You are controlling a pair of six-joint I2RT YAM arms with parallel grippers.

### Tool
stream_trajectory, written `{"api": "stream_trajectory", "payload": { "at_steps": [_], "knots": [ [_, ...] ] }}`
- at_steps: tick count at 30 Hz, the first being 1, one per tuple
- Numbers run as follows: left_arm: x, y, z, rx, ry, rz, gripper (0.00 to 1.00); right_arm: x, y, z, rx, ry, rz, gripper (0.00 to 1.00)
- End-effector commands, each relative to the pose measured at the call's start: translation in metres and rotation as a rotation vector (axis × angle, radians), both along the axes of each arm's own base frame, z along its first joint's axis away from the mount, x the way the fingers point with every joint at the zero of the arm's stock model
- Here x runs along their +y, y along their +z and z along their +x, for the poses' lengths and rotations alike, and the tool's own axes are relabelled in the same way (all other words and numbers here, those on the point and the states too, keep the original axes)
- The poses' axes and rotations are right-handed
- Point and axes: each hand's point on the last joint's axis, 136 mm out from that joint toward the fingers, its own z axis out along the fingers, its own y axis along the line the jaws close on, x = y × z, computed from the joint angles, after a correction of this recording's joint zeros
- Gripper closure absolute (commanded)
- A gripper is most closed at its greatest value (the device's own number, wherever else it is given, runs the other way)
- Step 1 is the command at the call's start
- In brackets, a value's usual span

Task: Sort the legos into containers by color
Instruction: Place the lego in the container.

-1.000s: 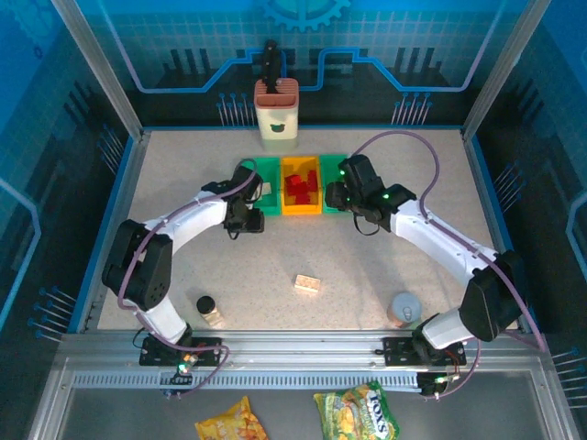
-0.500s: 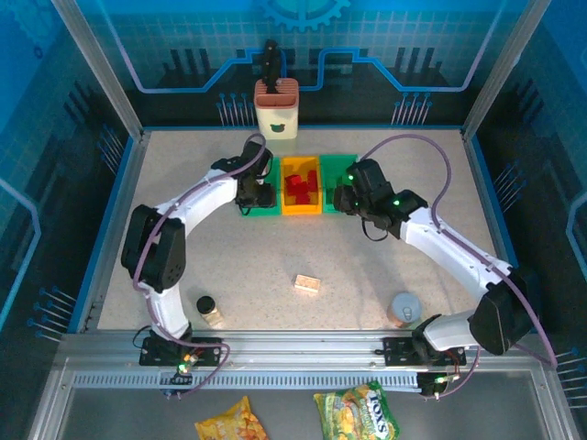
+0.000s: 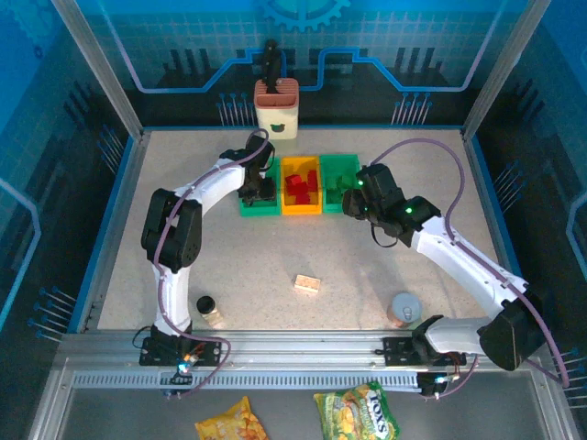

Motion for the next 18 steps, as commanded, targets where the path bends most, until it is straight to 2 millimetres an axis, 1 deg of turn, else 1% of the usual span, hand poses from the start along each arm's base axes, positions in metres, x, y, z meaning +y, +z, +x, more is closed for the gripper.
{"api": "stream_trajectory", "payload": {
  "at_steps": [1, 3, 7, 12, 18],
  "knots": [
    [-0.006, 0.001, 0.002, 0.017, -0.021, -0.031, 0.53, -0.015, -0.004, -0.005, 0.011, -0.041, -0.027, 0.51],
    [-0.008, -0.002, 0.002, 0.025, -0.027, -0.045, 0.51, -0.015, -0.003, -0.005, 0.011, -0.042, -0.026, 0.51],
    [-0.015, 0.000, 0.002, 0.025, -0.028, -0.088, 0.49, -0.015, -0.001, -0.005, 0.009, -0.042, -0.023, 0.50],
    [-0.018, 0.006, 0.002, 0.014, -0.032, -0.108, 0.46, -0.015, 0.002, -0.005, 0.005, -0.041, -0.020, 0.50],
    [-0.018, 0.017, 0.000, -0.004, -0.036, -0.119, 0.47, -0.014, 0.003, -0.004, 0.005, -0.041, -0.019, 0.50]
  ]
}}
